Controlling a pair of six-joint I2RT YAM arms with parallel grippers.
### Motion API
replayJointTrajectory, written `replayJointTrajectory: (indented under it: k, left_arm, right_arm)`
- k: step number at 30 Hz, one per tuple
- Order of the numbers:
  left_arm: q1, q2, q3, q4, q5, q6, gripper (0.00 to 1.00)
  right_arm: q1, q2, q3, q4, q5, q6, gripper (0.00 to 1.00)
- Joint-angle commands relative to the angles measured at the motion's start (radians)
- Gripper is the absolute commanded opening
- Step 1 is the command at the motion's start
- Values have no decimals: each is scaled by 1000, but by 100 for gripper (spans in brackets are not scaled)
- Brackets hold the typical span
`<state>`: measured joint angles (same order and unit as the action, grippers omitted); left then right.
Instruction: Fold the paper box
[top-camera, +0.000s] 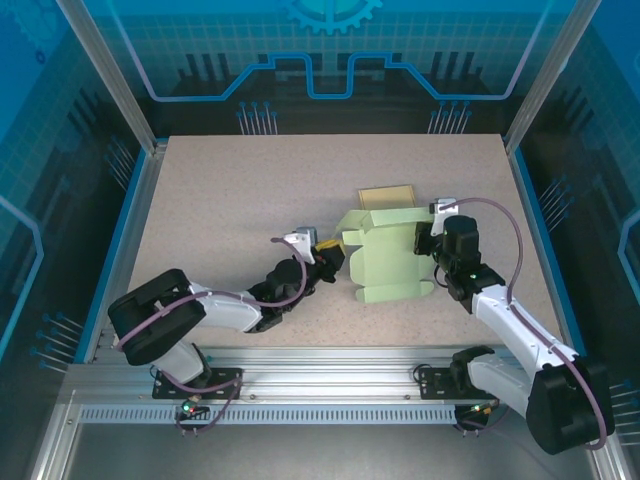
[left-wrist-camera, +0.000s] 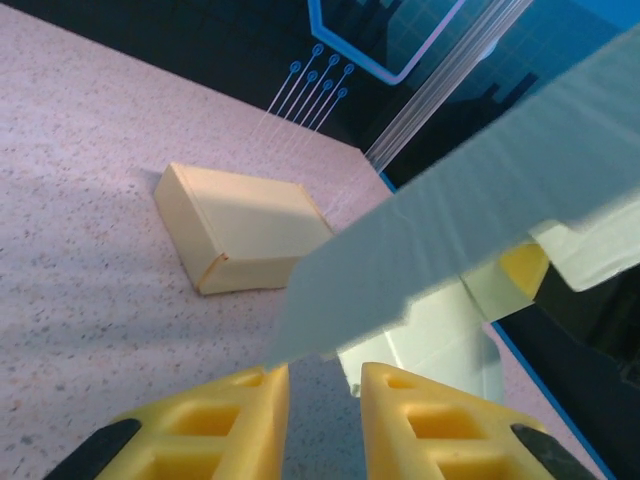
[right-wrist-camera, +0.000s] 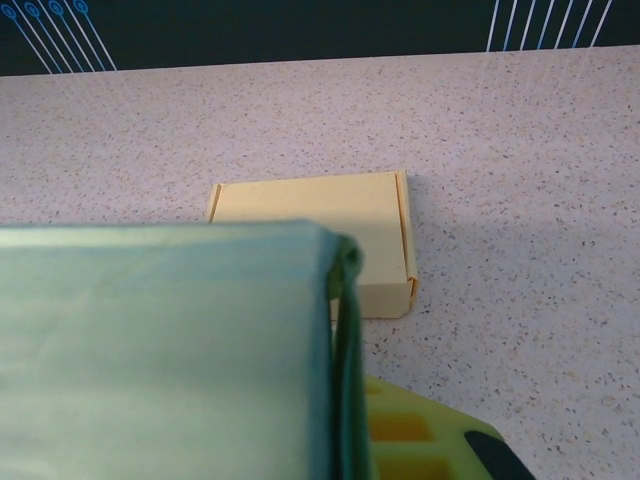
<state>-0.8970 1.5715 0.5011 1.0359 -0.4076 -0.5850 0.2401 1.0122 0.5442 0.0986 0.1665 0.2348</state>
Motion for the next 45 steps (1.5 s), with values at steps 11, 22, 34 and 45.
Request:
replayJointTrajectory:
  k: [11, 22, 34, 45]
  left_arm:
    - [28, 104, 69, 18, 55, -46, 17]
    - [30, 183, 113, 194, 110, -22, 19]
    - [32, 245, 203, 176, 189, -15, 27]
    - [31, 278, 226, 174, 189, -14, 44]
  right_arm:
    - [-6, -37, -14, 31, -21, 8, 0]
    - [-7, -37, -15, 29, -28, 8, 0]
    - [-6, -35, -16, 32, -47, 8, 0]
    - [-7, -32, -18, 36, -58, 9, 0]
